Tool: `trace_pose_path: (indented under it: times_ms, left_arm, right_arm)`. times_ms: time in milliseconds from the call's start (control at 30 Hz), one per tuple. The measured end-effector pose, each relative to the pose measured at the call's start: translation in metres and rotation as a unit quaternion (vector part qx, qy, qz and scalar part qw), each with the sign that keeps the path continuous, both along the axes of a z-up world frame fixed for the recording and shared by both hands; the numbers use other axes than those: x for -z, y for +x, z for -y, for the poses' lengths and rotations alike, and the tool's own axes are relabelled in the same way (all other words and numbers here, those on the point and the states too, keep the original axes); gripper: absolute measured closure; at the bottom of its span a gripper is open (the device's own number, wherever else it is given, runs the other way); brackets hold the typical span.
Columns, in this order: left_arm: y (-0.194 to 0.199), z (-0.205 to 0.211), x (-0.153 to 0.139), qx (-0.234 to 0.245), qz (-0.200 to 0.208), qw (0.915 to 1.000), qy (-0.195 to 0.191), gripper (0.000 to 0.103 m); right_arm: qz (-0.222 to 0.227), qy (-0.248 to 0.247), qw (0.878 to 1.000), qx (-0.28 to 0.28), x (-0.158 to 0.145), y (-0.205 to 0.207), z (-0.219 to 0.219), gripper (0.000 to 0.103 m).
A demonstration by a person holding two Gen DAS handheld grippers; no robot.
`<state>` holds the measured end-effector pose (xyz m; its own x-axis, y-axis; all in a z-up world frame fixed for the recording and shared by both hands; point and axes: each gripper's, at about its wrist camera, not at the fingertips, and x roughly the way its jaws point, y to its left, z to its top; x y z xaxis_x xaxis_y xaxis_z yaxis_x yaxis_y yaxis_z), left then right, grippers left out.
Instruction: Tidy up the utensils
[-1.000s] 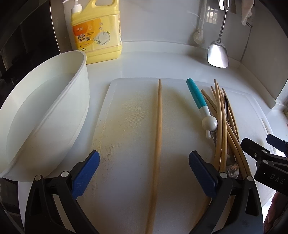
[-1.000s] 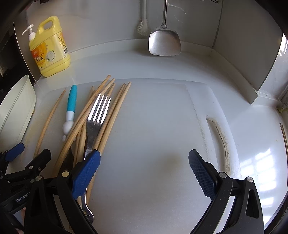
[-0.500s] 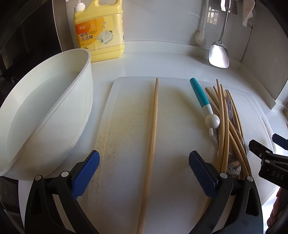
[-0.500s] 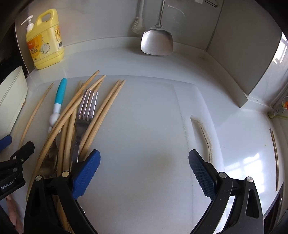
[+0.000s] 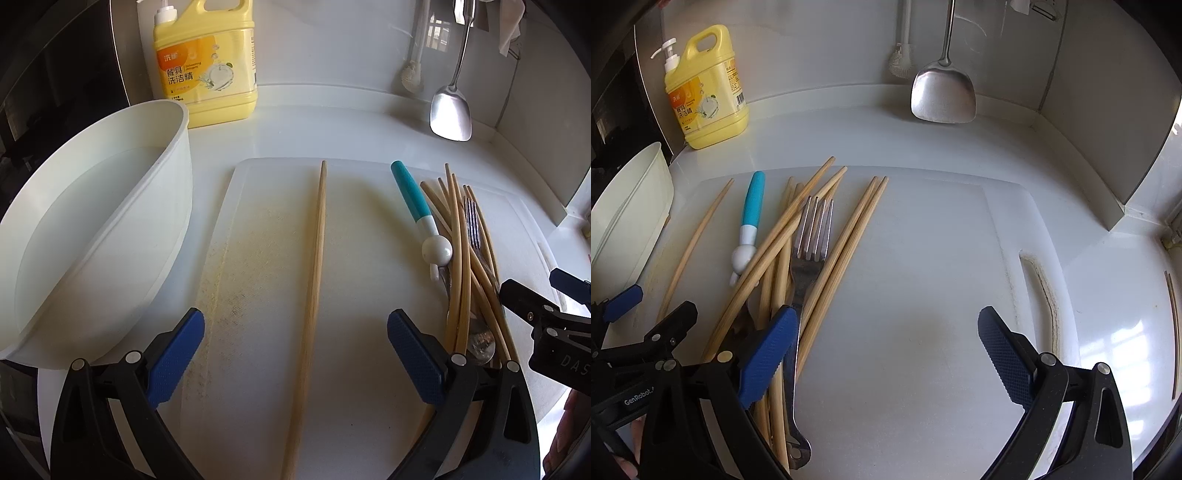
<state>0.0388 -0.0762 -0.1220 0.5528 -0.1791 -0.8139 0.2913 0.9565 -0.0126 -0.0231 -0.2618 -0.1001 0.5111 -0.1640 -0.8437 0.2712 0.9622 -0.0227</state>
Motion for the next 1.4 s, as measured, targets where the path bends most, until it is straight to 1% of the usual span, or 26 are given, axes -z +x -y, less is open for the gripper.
trace_pose_path:
  times_ms: [100,200,267,300,567,600,700,767,833,967,1067,1200,1233,1300,1400]
  left_arm:
    - [-0.001,0.000,0.000,0.000,0.002,1.0000,0.000,0.005]
    - [-0.001,0.000,0.000,-0.001,0.003,1.0000,-0.001,0.005]
    - [-0.001,0.000,0.000,-0.001,0.002,1.0000,-0.001,0.005]
    - [-0.001,-0.001,0.000,-0.001,0.003,1.0000,-0.001,0.005]
    - [0.000,0.000,0.001,-0.004,0.000,1.0000,-0.001,0.005]
    - [0.000,0.000,0.001,-0.004,-0.001,1.0000,0.000,0.005]
    - [0.001,0.000,0.000,-0.002,-0.002,1.0000,0.000,0.005]
    - [0.002,-0.001,0.000,-0.002,-0.002,1.0000,0.000,0.005]
    - [0.002,0.000,0.000,-0.003,-0.002,1.0000,0.000,0.005]
    - [0.003,-0.001,0.000,-0.002,-0.002,1.0000,0.000,0.005]
    - [0.003,0.000,0.000,-0.002,-0.002,1.0000,0.000,0.005]
    - [0.004,0.000,0.000,-0.003,-0.002,1.0000,0.000,0.005]
    - [0.004,-0.001,0.000,-0.004,-0.002,1.0000,0.000,0.005]
    - [0.004,0.000,-0.001,-0.004,-0.003,1.0000,0.001,0.005]
    - [0.006,-0.001,-0.001,-0.002,-0.006,1.0000,0.002,0.005]
  right_arm:
    - [-0.004,0.009,1.000,-0.005,-0.002,-0.001,-0.001,0.009]
    - [-0.010,0.013,1.000,-0.017,0.002,0.000,-0.007,0.009]
    - [-0.023,-0.007,0.999,-0.028,0.007,0.002,-0.015,0.009]
    - [-0.019,-0.014,0.999,-0.029,0.008,0.001,-0.016,0.009]
    - [-0.015,-0.020,1.000,0.009,0.005,-0.013,0.017,0.009]
    - [-0.012,-0.016,1.000,0.009,0.005,-0.016,0.021,0.009]
    - [0.024,0.001,0.999,0.021,-0.007,-0.025,0.033,0.009]
    - [0.039,-0.005,0.999,0.036,-0.014,-0.027,0.039,0.009]
    - [0.025,-0.019,0.998,0.046,-0.010,-0.020,0.043,0.009]
    - [0.011,-0.011,0.999,0.042,0.000,-0.008,0.044,0.009]
    - [0.010,-0.007,0.999,0.035,-0.001,-0.007,0.040,0.009]
    - [0.005,-0.029,0.999,0.029,-0.001,-0.011,0.029,0.009]
    - [0.005,-0.027,0.999,0.028,-0.001,-0.012,0.030,0.009]
    - [-0.001,-0.022,0.999,0.028,0.000,-0.014,0.031,0.009]
    - [-0.016,-0.037,0.999,0.018,0.002,-0.015,0.026,0.009]
